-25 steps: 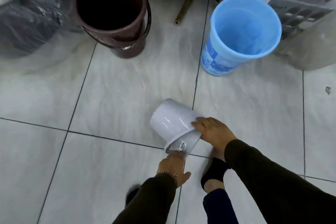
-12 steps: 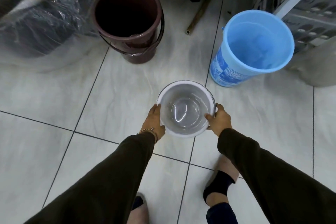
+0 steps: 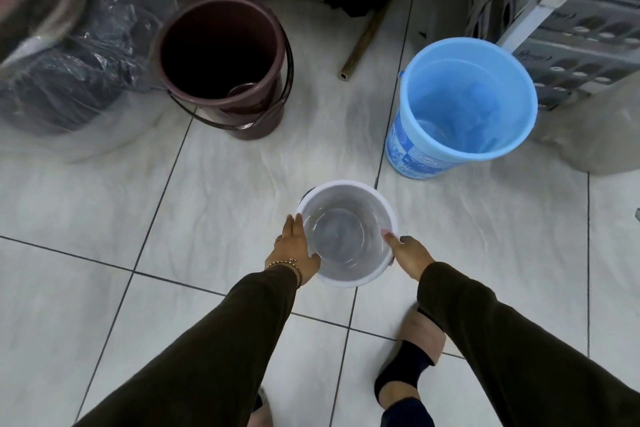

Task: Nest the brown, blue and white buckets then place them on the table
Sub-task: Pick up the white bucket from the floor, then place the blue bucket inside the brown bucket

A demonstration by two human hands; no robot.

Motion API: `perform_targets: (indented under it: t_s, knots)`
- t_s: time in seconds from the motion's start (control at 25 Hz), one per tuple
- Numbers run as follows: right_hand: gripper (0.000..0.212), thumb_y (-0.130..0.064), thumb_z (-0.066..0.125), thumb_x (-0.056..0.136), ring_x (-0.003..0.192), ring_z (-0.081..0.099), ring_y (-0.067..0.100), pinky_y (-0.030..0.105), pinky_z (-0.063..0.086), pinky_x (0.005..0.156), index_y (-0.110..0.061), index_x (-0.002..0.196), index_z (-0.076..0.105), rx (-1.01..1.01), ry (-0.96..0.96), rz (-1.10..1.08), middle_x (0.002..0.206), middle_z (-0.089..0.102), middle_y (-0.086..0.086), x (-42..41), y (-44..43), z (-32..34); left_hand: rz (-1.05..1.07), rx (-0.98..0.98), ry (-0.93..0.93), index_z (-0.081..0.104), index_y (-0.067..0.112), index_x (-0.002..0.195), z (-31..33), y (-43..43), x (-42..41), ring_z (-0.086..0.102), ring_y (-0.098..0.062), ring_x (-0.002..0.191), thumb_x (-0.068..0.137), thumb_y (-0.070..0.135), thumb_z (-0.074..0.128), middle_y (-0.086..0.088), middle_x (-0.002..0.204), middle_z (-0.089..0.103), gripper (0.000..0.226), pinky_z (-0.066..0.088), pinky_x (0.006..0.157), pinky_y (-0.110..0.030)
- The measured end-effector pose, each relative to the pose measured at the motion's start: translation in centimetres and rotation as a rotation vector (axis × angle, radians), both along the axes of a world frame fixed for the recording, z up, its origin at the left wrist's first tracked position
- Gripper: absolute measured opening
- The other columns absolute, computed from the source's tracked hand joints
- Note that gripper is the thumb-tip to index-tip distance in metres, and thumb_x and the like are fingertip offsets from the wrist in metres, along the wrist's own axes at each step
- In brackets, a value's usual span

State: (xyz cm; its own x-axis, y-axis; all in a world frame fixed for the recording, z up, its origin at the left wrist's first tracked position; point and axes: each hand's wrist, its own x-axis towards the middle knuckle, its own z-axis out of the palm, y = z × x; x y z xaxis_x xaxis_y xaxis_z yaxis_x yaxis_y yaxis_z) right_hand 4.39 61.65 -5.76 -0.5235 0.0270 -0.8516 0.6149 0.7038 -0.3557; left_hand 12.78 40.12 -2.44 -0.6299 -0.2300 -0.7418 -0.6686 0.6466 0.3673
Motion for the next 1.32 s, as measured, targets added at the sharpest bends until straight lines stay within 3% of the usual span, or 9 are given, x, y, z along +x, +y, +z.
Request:
perform_targets:
  t_s: [0.12,0.24,0.36,0.52,0.76,0.84,0.96,1.12,1.32]
  knots:
    - [0.086,-0.07,0.019,0.091,0.134,0.043,0.033,0.04,0.028,0.113,-0.006,0.143,0.04,-0.065,0.057,-0.352,0.148,0.045,0.017,-3.0,1.3,2.3,0.031,-0.094,0.103,0.012,0.015,0.155,2.0,0.9,-3.3,0.017,-0.025,0.15,0.09,0.032,0.055,-0.005,0.164,0.011,0.079,0.029,0.12,-0.041]
    - [0.095,-0.08,0.019,0.082,0.143,0.032,0.031,0.049,0.025,0.118,-0.016,0.152,0.024,-0.109,0.156,-0.688,0.159,0.028,0.008,-8.0,4.3,4.6,0.059,0.0,0.213,0.021,0.017,0.153,4.0,2.6,-8.7,0.026,-0.023,0.147,0.092,0.035,0.054,-0.005,0.16,0.027,0.071,0.029,0.12,-0.04]
    - [0.091,-0.074,0.031,0.084,0.143,0.031,0.033,0.051,0.028,0.117,-0.016,0.153,0.018,-0.096,0.324,-0.794,0.16,0.026,0.01,-14.2,8.0,6.2,0.21,0.217,0.219,0.024,0.018,0.153,5.1,6.0,-15.5,0.035,-0.025,0.143,0.093,0.042,0.053,-0.005,0.157,0.034,0.07,0.029,0.119,-0.035]
    - [0.082,-0.049,0.053,0.092,0.131,0.046,0.039,0.053,0.042,0.107,-0.005,0.151,0.018,-0.099,0.315,-0.676,0.151,0.038,0.019,-21.2,12.4,5.9,0.554,0.452,0.231,0.033,0.011,0.147,4.5,11.6,-24.3,0.048,-0.028,0.134,0.091,0.04,0.059,-0.009,0.146,0.049,0.068,0.038,0.104,-0.029]
    - [0.047,0.001,0.054,0.091,0.093,0.068,0.041,0.043,0.056,0.075,-0.005,0.136,0.044,-0.315,0.143,-0.569,0.124,0.061,0.021,-25.7,15.1,6.2,0.682,0.178,0.307,0.056,0.01,0.128,3.8,12.5,-28.2,0.066,-0.032,0.102,0.079,0.006,0.062,-0.009,0.107,0.068,0.049,0.051,0.081,-0.028]
    - [0.035,0.001,0.056,0.086,0.084,0.073,0.036,0.038,0.058,0.069,0.0,0.121,0.056,-0.358,0.092,-0.543,0.112,0.068,0.018,-25.4,15.2,7.9,0.697,0.197,0.356,0.059,0.015,0.124,5.7,11.9,-27.0,0.065,-0.027,0.086,0.075,0.006,0.064,0.0,0.089,0.064,0.05,0.051,0.077,-0.026]
    - [0.021,-0.007,0.061,0.079,0.073,0.075,0.027,0.032,0.059,0.063,-0.007,0.099,0.066,-0.447,0.034,-0.519,0.098,0.074,0.01,-25.0,14.1,12.3,0.767,0.266,0.42,0.055,0.02,0.129,10.0,9.4,-24.8,0.065,-0.032,0.086,0.077,0.006,0.065,0.002,0.086,0.058,0.055,0.062,0.076,-0.043]
    - [0.025,-0.012,0.06,0.083,0.076,0.075,0.025,0.031,0.059,0.066,-0.012,0.107,0.067,-0.513,0.04,-0.33,0.1,0.076,0.009,-25.2,8.6,18.8,1.005,0.372,0.427,0.056,0.019,0.125,16.3,3.4,-23.1,0.063,-0.019,0.07,0.087,0.012,0.059,-0.003,0.104,0.06,0.039,0.055,0.036,-0.028]
    - [0.027,-0.013,0.057,0.091,0.083,0.075,0.029,0.038,0.061,0.071,-0.016,0.117,0.062,-0.617,0.132,-0.066,0.107,0.074,0.014,-25.2,-1.7,27.6,1.095,0.263,0.636,0.067,0.022,0.088,23.9,-6.7,-19.3,0.063,-0.018,0.064,0.091,0.046,0.054,-0.002,0.078,0.066,0.027,0.054,0.042,-0.025]
